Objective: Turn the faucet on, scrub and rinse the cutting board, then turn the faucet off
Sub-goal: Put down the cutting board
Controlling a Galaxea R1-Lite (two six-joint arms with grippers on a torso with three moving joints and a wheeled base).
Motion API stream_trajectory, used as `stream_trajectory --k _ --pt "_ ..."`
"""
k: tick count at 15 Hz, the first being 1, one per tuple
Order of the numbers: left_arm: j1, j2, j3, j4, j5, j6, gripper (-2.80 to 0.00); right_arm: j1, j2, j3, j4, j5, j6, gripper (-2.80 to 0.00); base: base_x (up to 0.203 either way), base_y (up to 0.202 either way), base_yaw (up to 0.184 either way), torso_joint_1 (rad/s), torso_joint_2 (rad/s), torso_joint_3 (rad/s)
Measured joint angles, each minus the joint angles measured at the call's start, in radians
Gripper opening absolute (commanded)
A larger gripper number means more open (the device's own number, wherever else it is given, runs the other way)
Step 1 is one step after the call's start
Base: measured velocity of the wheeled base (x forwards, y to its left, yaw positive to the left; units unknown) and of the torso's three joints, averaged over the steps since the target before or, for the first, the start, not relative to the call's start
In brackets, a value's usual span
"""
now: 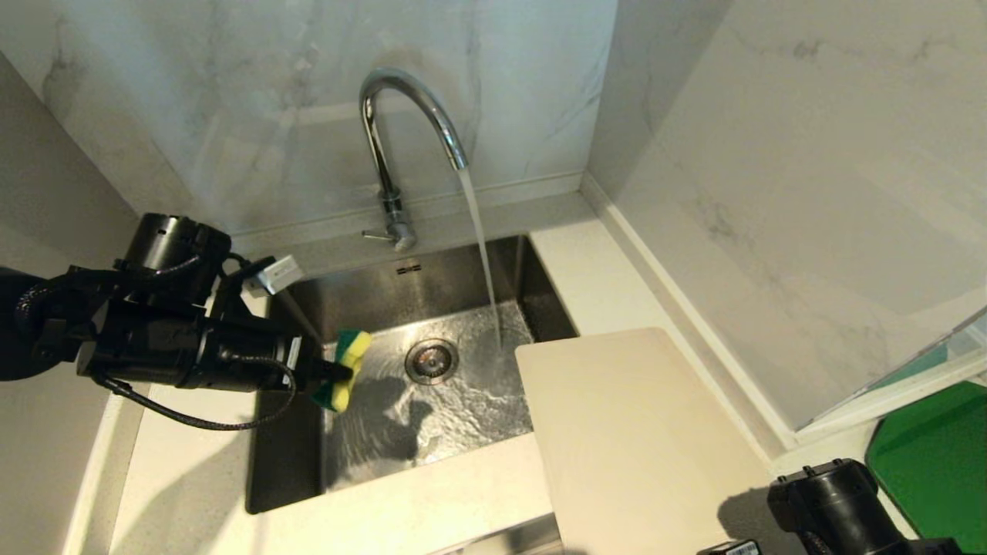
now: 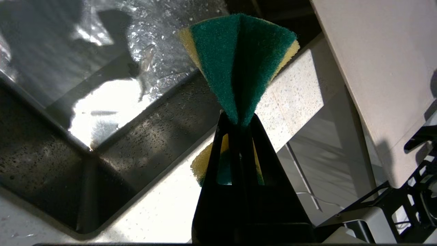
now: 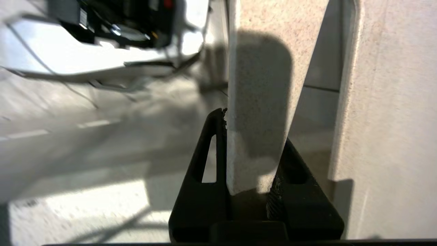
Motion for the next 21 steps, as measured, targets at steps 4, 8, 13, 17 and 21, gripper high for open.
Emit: stream_trajectory --k 4,8,13,17,21 --pt "-0.015 0.018 -0.011 0.008 0.01 -0.002 -2.8 -0.003 0.114 -0.036 -0.003 0.084 0.064 -2.8 0.0 0.0 0.0 0.0 0.0 0.0" --pt "-0.019 0.022 -0.022 0.014 0.039 -0.003 -2.8 -0.011 0.226 -0.082 -0.007 0.129 0.093 -2.8 0.0 0.0 0.0 0.0 0.0 0.0" --pt "-0.038 0.031 -0.028 0.024 0.039 -0.008 -2.8 -0.019 0.32 -0.093 -0.061 0.131 0.091 -2.8 0.0 0.0 0.0 0.0 0.0 0.0" --pt "-0.054 0.048 -0.033 0.024 0.039 -0.015 -2.8 -0.021 0.377 -0.108 -0.064 0.131 0.092 -2.8 0.0 0.0 0.0 0.0 0.0 0.0" --pt "-0.062 0.058 -0.034 0.019 0.039 -0.023 -2.8 -0.025 0.433 -0.124 -0.063 0.13 0.093 -2.8 0.0 0.0 0.0 0.0 0.0 0.0"
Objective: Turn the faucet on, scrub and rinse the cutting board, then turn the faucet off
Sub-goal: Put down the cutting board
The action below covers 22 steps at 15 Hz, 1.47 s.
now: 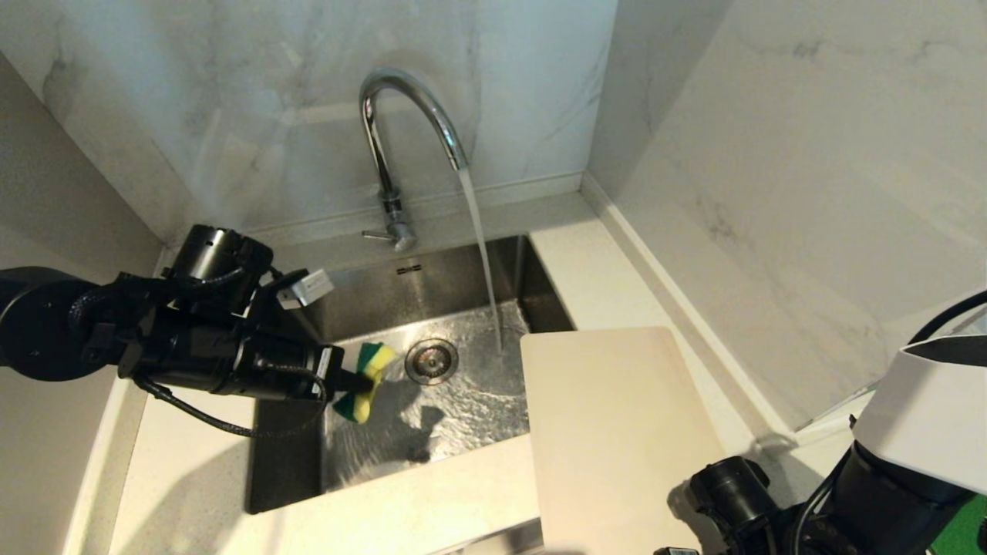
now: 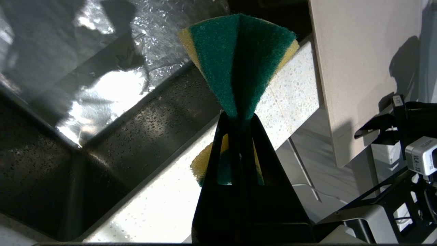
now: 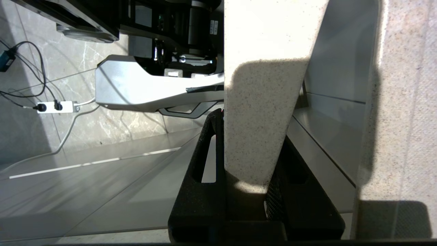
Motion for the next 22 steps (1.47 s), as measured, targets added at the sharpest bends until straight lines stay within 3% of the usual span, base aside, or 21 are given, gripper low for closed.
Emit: stream_trajectory --k 9,10,22 --pt "-0.009 0.048 -0.026 -0.004 -0.002 -0.003 -2.8 -0.022 0.037 -0.01 -0.029 0.002 -0.003 -2.8 0.0 0.0 0.0 0.0 0.0 0.0" --pt "-0.009 0.05 -0.027 -0.003 -0.002 -0.004 -2.8 -0.022 0.037 -0.011 -0.029 0.002 -0.002 0.0 0.0 0.0 0.0 0.0 0.0 0.0" --pt "-0.039 0.03 -0.041 -0.004 0.017 -0.039 -2.8 0.003 -0.108 0.014 -0.026 0.014 -0.016 0.0 0.0 0.0 0.0 0.0 0.0 0.0"
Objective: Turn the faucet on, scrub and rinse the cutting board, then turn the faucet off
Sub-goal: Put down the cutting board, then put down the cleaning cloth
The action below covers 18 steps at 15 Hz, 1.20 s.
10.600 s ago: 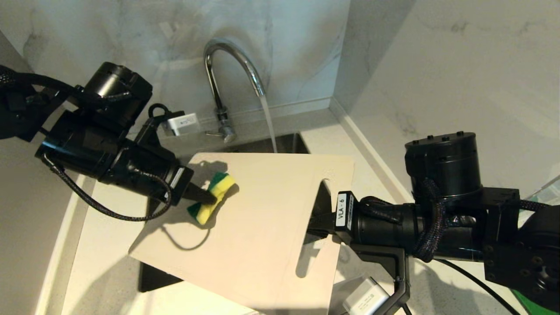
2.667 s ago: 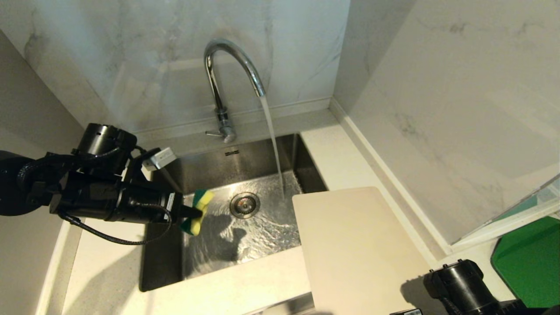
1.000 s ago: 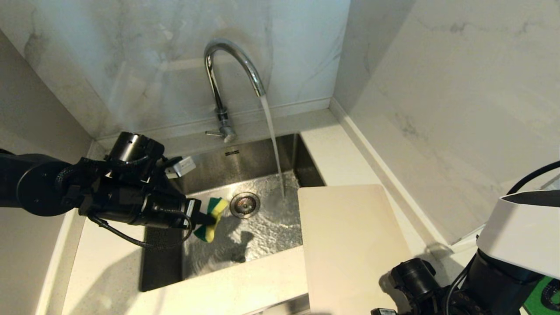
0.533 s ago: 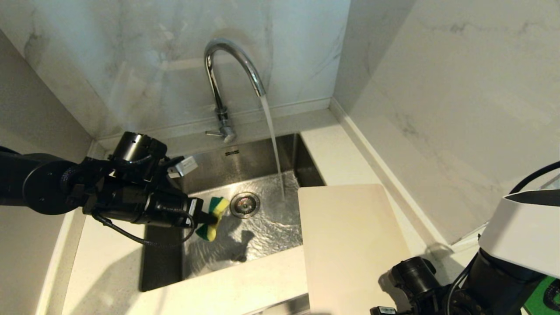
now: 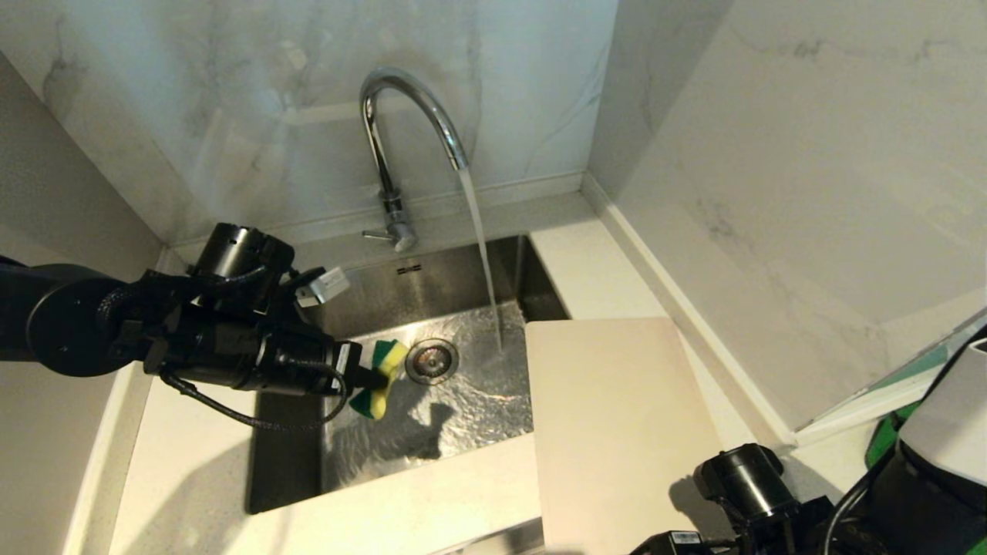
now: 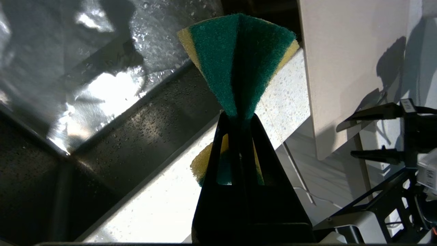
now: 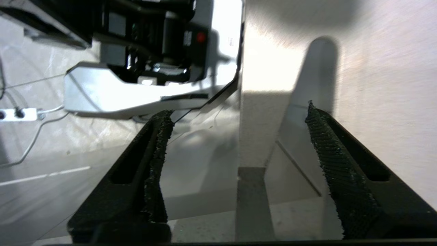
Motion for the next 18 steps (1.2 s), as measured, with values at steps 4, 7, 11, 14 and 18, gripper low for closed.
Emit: stream_trajectory --k 4,7,11,14,18 --pt "-0.008 -0.042 0.004 0.011 0.017 -0.008 -2.8 0.001 -0.145 0.069 0.0 0.049 0.003 0.0 0.0 0.0 0.0 0.0 0.0 0.0" --pt "-0.014 -0.083 0.01 0.008 0.019 -0.039 -2.8 0.001 -0.272 0.139 0.001 0.066 0.021 0.0 0.0 0.0 0.0 0.0 0.0 0.0" --pt "-0.018 -0.134 0.014 0.016 0.021 -0.061 -2.8 -0.001 -0.436 0.166 0.0 0.089 0.137 0.0 0.0 0.0 0.0 0.0 0.0 0.0" --pt "-0.033 -0.169 0.015 0.037 0.024 -0.091 -2.8 -0.003 -0.526 0.137 -0.002 0.09 0.247 0.0 0.0 0.0 0.0 0.0 0.0 0.0" --pt "-0.035 -0.195 0.014 0.053 0.027 -0.132 -2.8 -0.004 -0.609 0.021 -0.003 0.09 0.409 0.0 0.0 0.0 0.0 0.0 0.0 0.0"
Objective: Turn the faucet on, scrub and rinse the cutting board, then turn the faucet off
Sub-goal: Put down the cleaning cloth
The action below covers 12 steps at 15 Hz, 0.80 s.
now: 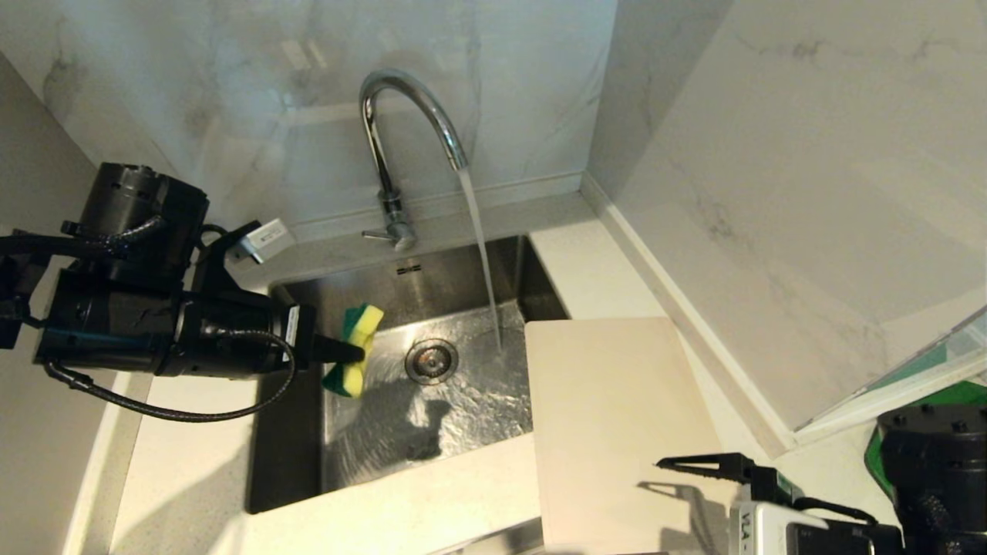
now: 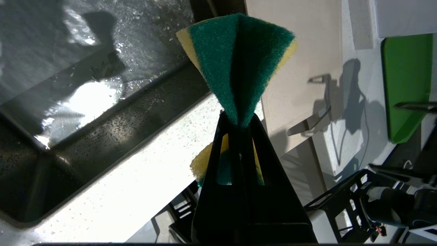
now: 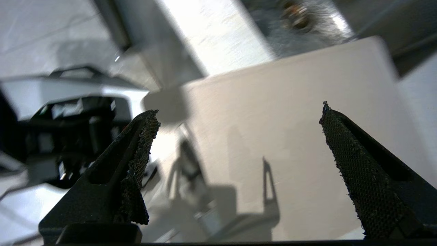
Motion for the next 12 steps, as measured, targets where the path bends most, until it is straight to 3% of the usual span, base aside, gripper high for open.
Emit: stream_trajectory --k 2,3,9,12 --pt "0.013 -0.003 0.0 0.0 0.004 -0.001 -2.8 -0.001 -0.016 -0.078 0.0 -0.002 0.061 0.0 0.0 0.0 0.0 0.0 0.0 0.0" --pt "0.018 -0.003 -0.001 -0.001 0.007 -0.001 -2.8 -0.001 -0.02 -0.12 0.0 -0.002 0.098 -2.8 0.0 0.0 0.0 0.0 0.0 0.0" --pt "0.037 -0.001 -0.002 0.0 0.022 -0.002 -2.8 0.0 0.009 -0.349 -0.007 -0.009 0.289 -2.8 0.0 0.0 0.0 0.0 0.0 0.0" --pt "0.051 0.0 -0.004 0.0 0.023 -0.001 -2.8 0.001 0.072 -0.479 -0.102 -0.04 0.415 -2.8 0.0 0.0 0.0 0.0 0.0 0.0"
